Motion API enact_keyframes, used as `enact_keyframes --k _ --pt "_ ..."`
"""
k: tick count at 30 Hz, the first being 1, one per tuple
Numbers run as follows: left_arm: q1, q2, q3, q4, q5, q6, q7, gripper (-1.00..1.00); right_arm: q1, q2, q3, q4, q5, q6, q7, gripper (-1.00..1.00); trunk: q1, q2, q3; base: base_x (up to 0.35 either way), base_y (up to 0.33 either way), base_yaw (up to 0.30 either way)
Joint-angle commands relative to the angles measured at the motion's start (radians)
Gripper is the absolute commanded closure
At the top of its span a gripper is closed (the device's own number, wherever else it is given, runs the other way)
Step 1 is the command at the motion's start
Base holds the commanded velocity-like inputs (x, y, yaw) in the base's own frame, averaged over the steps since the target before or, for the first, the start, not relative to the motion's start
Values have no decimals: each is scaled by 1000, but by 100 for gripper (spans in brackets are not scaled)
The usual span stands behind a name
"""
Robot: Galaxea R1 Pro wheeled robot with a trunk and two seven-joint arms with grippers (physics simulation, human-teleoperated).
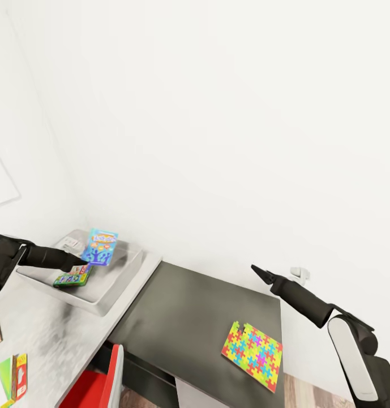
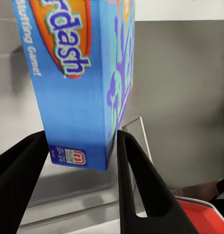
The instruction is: Put all the toys in the child's room - the three board games (two on the bed and one on the table), the two jigsaw puzzles on the table, and the tennis ball on the table - inside the toy box on the table in the child's room.
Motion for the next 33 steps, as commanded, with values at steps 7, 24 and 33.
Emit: enact_keyframes --k 7,24,33 --pt "-4 7 2 -62 -11 77 -18 100 1 0 -3 -2 -4 11 15 -100 1 -2 -14 0 0 0" --pt "-103 22 109 -11 -10 168 -4 100 2 -1 -10 -3 -4 9 44 -100 1 -2 -42 0 0 0" --pt "-260 33 108 267 -10 77 -66 100 57 0 -199 -4 -4 54 355 -100 1 -2 -56 0 0 0"
